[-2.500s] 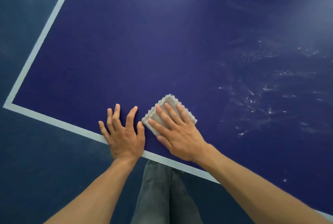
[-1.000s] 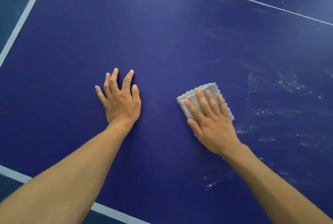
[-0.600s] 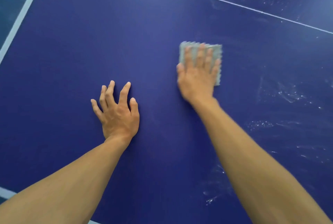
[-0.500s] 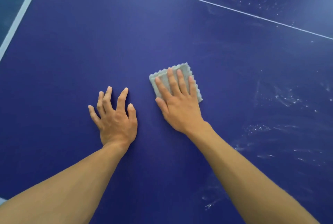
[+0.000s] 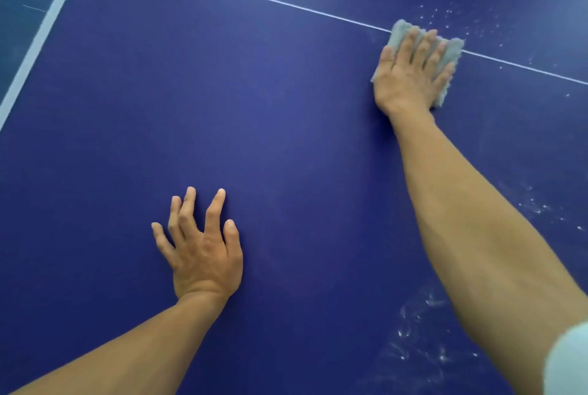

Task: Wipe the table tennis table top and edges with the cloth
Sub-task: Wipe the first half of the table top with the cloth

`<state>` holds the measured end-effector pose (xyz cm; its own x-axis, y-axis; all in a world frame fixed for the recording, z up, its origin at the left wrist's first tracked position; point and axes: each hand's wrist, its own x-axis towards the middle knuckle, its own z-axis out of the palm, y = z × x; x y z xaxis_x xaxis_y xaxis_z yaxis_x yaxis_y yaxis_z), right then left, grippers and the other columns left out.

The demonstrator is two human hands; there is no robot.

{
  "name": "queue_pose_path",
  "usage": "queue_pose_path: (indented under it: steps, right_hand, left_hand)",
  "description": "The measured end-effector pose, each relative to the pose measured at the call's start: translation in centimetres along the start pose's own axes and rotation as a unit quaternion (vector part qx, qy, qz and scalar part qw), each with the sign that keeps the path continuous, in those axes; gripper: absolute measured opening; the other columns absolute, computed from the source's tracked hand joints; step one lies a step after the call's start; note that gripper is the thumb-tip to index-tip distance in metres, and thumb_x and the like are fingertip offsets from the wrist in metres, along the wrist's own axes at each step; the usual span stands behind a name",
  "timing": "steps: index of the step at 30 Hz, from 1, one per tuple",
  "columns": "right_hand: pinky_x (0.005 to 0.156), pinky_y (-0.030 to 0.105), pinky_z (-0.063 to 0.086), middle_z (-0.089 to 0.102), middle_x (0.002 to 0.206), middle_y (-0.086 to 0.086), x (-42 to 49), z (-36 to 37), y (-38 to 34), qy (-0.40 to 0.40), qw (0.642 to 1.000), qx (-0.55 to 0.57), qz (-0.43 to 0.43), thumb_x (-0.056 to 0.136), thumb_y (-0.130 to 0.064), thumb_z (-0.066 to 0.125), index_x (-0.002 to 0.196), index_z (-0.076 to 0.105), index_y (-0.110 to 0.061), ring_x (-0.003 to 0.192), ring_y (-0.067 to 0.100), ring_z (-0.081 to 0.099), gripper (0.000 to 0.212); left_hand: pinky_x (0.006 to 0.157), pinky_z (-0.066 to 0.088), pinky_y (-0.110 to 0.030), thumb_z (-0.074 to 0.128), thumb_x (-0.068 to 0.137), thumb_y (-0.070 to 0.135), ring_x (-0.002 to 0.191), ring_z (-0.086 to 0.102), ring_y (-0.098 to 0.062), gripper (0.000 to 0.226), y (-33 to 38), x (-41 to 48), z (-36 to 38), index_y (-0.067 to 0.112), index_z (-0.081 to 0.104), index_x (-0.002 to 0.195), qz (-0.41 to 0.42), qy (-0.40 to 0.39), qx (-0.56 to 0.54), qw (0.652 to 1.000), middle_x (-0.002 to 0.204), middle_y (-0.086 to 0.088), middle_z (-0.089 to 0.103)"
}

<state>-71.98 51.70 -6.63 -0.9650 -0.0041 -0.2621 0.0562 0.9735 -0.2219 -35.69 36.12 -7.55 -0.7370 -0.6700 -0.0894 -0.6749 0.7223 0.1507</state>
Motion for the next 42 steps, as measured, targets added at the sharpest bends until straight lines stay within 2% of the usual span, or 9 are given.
queue_pose_path:
  steps: [7, 16, 20, 27, 30, 33, 35, 39, 42]
  right_hand:
    - [0.128, 0.055, -0.006, -0.002, 0.176, 0.005, -13.4, 4.0, 0.6, -0.073, 0.922, -0.102, -0.367, 0.106, -0.051, 0.005, 0.168, 0.007, -0.023, 0.162, 0.029, -0.006, 0.068]
    - [0.125, 0.062, -0.011, -0.015, 0.174, 0.009, 2.4, -0.8, 1.6, 0.01, 0.999, -0.034, 0.015, 0.11, -0.046, 0.016, 0.167, -0.006, -0.025, 0.16, 0.033, -0.017, 0.065]
    - [0.125, 0.063, -0.007, -0.006, 0.175, 0.008, 0.1, 1.5, -5.4, -0.009, 0.984, -0.055, -0.169, 0.111, -0.044, 0.014, 0.167, 0.001, -0.024, 0.161, 0.035, -0.009, 0.061]
    - [0.128, 0.06, 0.012, 0.018, 0.174, 0.006, -20.9, 6.6, -0.2, -0.067, 0.84, -0.104, -0.528, 0.112, -0.043, 0.028, 0.165, 0.027, -0.025, 0.161, 0.031, 0.011, 0.056]
    - [0.126, 0.062, 0.016, 0.024, 0.171, 0.011, -16.7, 4.9, 1.9, -0.014, 0.857, -0.143, -0.494, 0.11, -0.036, 0.038, 0.164, 0.029, -0.022, 0.159, 0.038, 0.018, 0.056]
    - [0.128, 0.057, -0.004, 0.001, 0.176, 0.005, -8.5, 2.9, 0.3, 0.006, 0.964, -0.083, -0.251, 0.112, -0.041, 0.022, 0.167, 0.007, -0.029, 0.162, 0.031, -0.004, 0.059]
    - [0.128, 0.056, -0.01, -0.009, 0.176, 0.0, -5.2, 2.2, -1.9, -0.001, 0.989, -0.038, -0.144, 0.11, -0.047, 0.012, 0.167, -0.001, -0.032, 0.161, 0.027, -0.013, 0.06]
    - [0.127, 0.059, -0.007, -0.005, 0.176, 0.004, -10.6, 4.8, -6.1, -0.024, 0.962, -0.087, -0.259, 0.111, -0.046, 0.017, 0.167, 0.004, -0.031, 0.161, 0.031, -0.009, 0.06]
    - [0.126, 0.063, 0.0, 0.004, 0.175, 0.012, -22.5, 8.1, -4.4, -0.024, 0.892, -0.124, -0.434, 0.112, -0.039, 0.021, 0.168, 0.012, -0.027, 0.161, 0.039, -0.003, 0.058]
  left_hand:
    - [0.123, 0.008, -0.068, 0.029, 0.099, 0.041, 0.155, 0.019, -0.036, 0.059, 0.2, 0.0, 0.0, 0.026, 0.042, 0.154, -0.001, 0.006, -0.006, 1.0, 0.165, -0.012, 0.024]
    - [0.122, 0.008, -0.069, 0.029, 0.099, 0.04, 0.155, 0.019, -0.038, 0.058, -0.1, 0.2, 0.2, 0.024, 0.044, 0.153, 0.008, 0.005, 0.004, 1.0, 0.165, -0.014, 0.024]
    - [0.122, 0.009, -0.069, 0.028, 0.1, 0.04, 0.155, 0.02, -0.038, 0.058, 0.0, 0.2, 0.2, 0.025, 0.043, 0.154, 0.008, 0.001, 0.008, 1.0, 0.165, -0.014, 0.024]
    - [0.122, 0.009, -0.07, 0.029, 0.101, 0.04, 0.156, 0.019, -0.037, 0.057, 0.0, 0.3, 0.1, 0.026, 0.042, 0.154, 0.011, -0.003, -0.01, 1.0, 0.166, -0.012, 0.023]
    - [0.123, 0.007, -0.069, 0.032, 0.102, 0.038, 0.156, 0.017, -0.037, 0.054, -0.1, 0.2, 0.2, 0.028, 0.039, 0.155, 0.014, -0.005, -0.011, 1.0, 0.166, -0.012, 0.022]
    - [0.122, 0.009, -0.071, 0.041, 0.106, 0.031, 0.157, 0.017, -0.037, 0.05, -0.3, 0.2, 0.6, 0.03, 0.034, 0.156, 0.014, -0.002, -0.013, 1.0, 0.166, -0.012, 0.02]
    - [0.122, 0.01, -0.071, 0.041, 0.104, 0.033, 0.157, 0.016, -0.036, 0.052, -0.4, 0.1, 0.6, 0.032, 0.032, 0.156, 0.015, 0.003, -0.023, 1.0, 0.166, -0.011, 0.019]
    - [0.125, 0.002, -0.064, 0.025, 0.103, 0.041, 0.158, 0.015, -0.03, 0.054, -0.4, 0.3, 0.2, 0.034, 0.034, 0.157, 0.002, 0.005, -0.075, 0.997, 0.167, -0.007, 0.023]
    - [0.128, 0.0, -0.055, 0.028, 0.1, 0.037, 0.153, 0.029, -0.018, 0.058, -1.3, -0.3, -1.2, 0.024, 0.041, 0.155, 0.007, 0.019, -0.276, 0.961, 0.16, 0.0, 0.041]
